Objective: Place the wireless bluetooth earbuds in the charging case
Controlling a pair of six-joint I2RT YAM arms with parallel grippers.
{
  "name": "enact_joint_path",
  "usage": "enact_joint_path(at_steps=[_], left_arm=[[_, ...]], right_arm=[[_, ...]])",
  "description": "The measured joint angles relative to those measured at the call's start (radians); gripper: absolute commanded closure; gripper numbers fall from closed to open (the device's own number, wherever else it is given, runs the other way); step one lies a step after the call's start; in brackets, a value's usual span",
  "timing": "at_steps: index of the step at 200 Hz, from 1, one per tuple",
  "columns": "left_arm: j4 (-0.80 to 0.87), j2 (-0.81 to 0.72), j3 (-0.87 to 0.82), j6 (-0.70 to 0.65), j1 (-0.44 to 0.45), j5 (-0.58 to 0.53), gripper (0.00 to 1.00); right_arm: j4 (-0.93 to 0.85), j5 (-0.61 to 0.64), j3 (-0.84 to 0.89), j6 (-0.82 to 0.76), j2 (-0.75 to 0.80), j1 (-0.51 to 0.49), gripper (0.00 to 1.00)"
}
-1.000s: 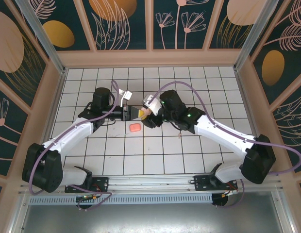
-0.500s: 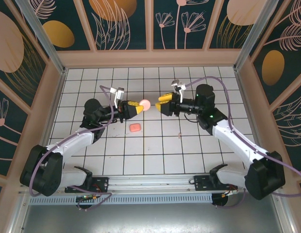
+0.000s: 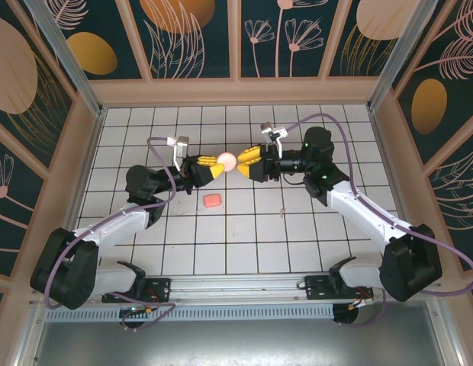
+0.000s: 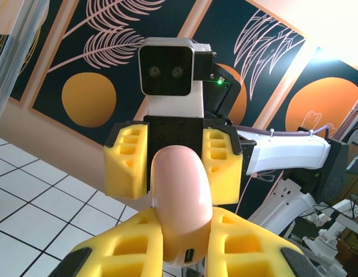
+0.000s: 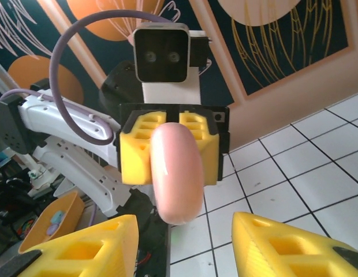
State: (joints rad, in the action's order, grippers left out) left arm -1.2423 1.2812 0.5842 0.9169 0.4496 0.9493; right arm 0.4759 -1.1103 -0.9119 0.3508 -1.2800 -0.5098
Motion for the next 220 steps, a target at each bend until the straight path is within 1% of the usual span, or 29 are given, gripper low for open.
enact_joint_path(at_steps=[61,110,158,168,187,190,193,206,211,214,217,220], left_arm=[[-0.026,-0.005,-0.003,0.009,0.008,-0.021,0.90],[-0.034,-0.009,-0.003,0.013,0.018,-0.023,0.90],[-0.037,-0.019,-0.003,0.013,0.023,-0.022,0.89],[-0.038,-0.020,-0.003,0.013,0.023,-0.023,0.84],[-0.009,-0.031,-0.003,-0.005,0.023,-0.025,0.68],[0.003,-0.036,-0.003,-0.024,0.023,-0.026,0.66],[0.020,-0.040,-0.003,-0.023,0.023,-0.027,0.63],[0.126,-0.072,0.003,-0.100,0.023,-0.034,0.52],[0.190,-0.088,0.012,-0.156,0.023,-0.034,0.50],[0.220,-0.094,0.018,-0.163,0.023,-0.034,0.49],[0.273,-0.106,0.029,-0.217,0.023,-0.036,0.48],[0.317,-0.114,0.039,-0.236,0.023,-0.036,0.47]], right_arm=[[0.014,-0.026,-0.037,-0.001,-0.005,-0.015,0.61],[0.014,-0.036,-0.082,-0.010,-0.048,-0.037,0.66],[0.010,-0.043,-0.107,-0.029,-0.065,-0.047,0.81],[-0.003,-0.043,-0.112,-0.037,-0.065,-0.047,0.83],[-0.060,-0.043,-0.128,-0.085,-0.064,-0.047,0.84],[-0.082,-0.042,-0.132,-0.104,-0.064,-0.047,0.84],[-0.097,-0.042,-0.137,-0.113,-0.064,-0.047,0.84],[-0.210,-0.027,-0.164,-0.192,-0.064,-0.047,0.84],[-0.261,-0.014,-0.178,-0.229,-0.063,-0.047,0.84],[-0.290,-0.009,-0.186,-0.245,-0.063,-0.047,0.84],[-0.319,-0.001,-0.195,-0.270,-0.063,-0.047,0.84],[-0.351,0.008,-0.203,-0.286,-0.063,-0.047,0.84]])
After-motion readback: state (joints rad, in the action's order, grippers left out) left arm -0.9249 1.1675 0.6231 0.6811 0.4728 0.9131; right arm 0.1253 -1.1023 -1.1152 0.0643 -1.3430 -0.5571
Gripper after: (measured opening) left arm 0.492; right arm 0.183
